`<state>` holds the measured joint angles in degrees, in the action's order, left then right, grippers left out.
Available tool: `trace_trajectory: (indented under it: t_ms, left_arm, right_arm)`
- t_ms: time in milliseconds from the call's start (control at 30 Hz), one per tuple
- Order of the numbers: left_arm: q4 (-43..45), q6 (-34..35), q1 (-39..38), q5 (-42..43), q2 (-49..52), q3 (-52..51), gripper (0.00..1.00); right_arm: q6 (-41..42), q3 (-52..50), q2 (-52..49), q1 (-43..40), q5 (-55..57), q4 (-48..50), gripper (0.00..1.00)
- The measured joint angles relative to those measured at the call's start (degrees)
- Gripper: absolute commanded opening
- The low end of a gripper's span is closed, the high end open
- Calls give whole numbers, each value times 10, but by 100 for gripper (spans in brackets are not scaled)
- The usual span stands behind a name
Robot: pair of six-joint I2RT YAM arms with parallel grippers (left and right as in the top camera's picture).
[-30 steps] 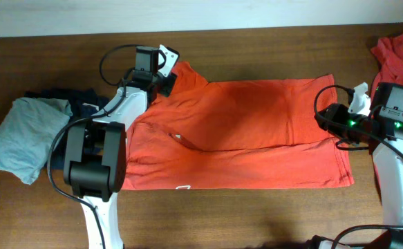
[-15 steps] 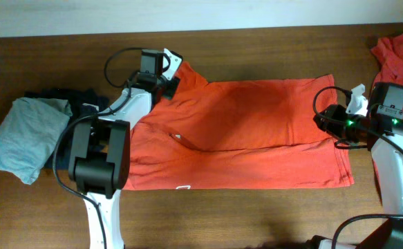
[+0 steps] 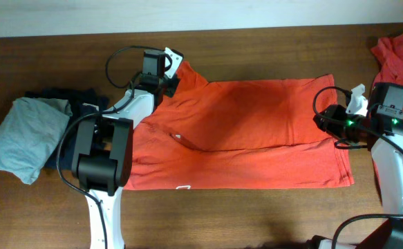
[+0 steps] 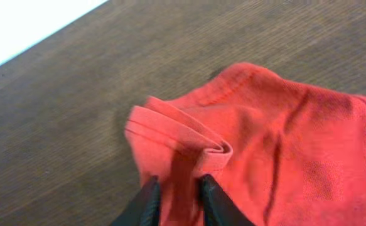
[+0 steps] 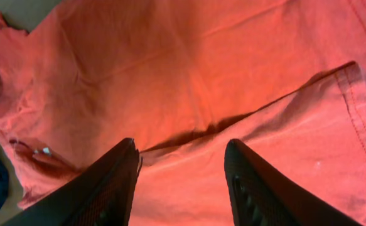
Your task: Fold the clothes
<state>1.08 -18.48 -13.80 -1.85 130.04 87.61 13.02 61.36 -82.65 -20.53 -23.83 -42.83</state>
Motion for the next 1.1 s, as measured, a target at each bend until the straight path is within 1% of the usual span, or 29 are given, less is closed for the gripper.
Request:
trace_trajectory:
  t_ms: [67, 267, 467, 500, 600, 667, 833, 1000, 1100]
  left_arm:
    - [9, 1, 0, -8, 0, 0, 1]
    - [30, -2, 1, -35, 0, 0, 0]
    - [20, -2, 16, -67, 0, 15, 0]
    - [-5, -2, 22, -61, 0, 24, 4]
    - [-65, -2, 32, -22, 0, 47, 33]
    - [-94, -3, 33, 17, 0, 54, 41]
    - [-115, -2, 9, 62, 3, 55, 47]
    - [-102, -2, -21, 61, 16, 55, 47]
    - [-88, -2, -26, 57, 32, 55, 47]
  right_arm:
    - [0, 0, 0, 0, 0, 0, 48]
    - [0, 0, 0, 0, 4, 0, 47]
    - [0, 0, 0, 0, 9, -2, 47]
    - [0, 0, 0, 0, 9, -3, 47]
    - [0, 0, 0, 0, 9, -2, 47]
    - [0, 0, 0, 0, 9, -2, 47]
    - [0, 0, 0, 0, 13, -2, 47]
    - [0, 0, 0, 0, 15, -5, 47]
    - [0, 0, 0, 0, 15, -9, 47]
